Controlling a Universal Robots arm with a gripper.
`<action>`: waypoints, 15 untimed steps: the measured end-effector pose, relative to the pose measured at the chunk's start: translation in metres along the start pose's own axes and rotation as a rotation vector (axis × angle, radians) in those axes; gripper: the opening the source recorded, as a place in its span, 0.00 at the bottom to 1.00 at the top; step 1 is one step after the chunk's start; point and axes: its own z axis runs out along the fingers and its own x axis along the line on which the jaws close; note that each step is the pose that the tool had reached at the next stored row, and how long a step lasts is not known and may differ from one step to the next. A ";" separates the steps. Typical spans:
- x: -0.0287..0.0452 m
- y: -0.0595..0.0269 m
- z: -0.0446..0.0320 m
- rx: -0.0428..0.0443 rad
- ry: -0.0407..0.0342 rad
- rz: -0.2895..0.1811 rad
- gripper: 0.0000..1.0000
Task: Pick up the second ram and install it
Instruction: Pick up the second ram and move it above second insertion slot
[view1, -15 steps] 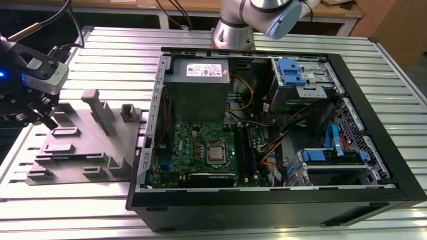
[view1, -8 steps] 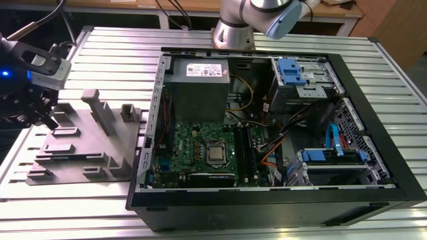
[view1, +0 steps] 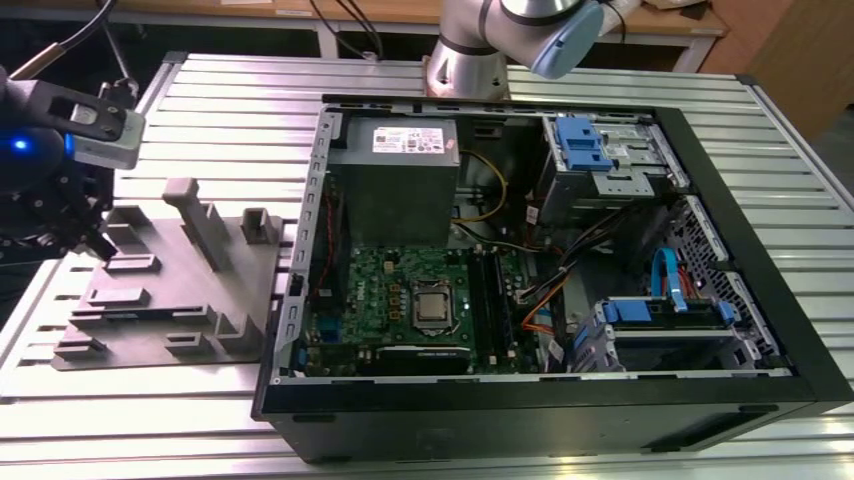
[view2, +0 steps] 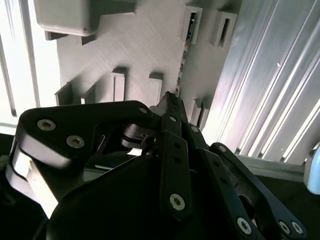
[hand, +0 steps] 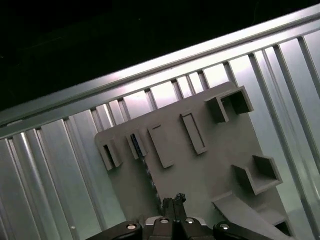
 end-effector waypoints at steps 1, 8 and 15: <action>0.0000 0.0000 0.0003 -0.0010 0.0004 -0.020 0.07; 0.0001 -0.0001 0.0026 -0.0070 0.0029 -0.144 0.07; 0.0006 -0.0003 0.0105 -0.0082 0.0021 -0.158 0.07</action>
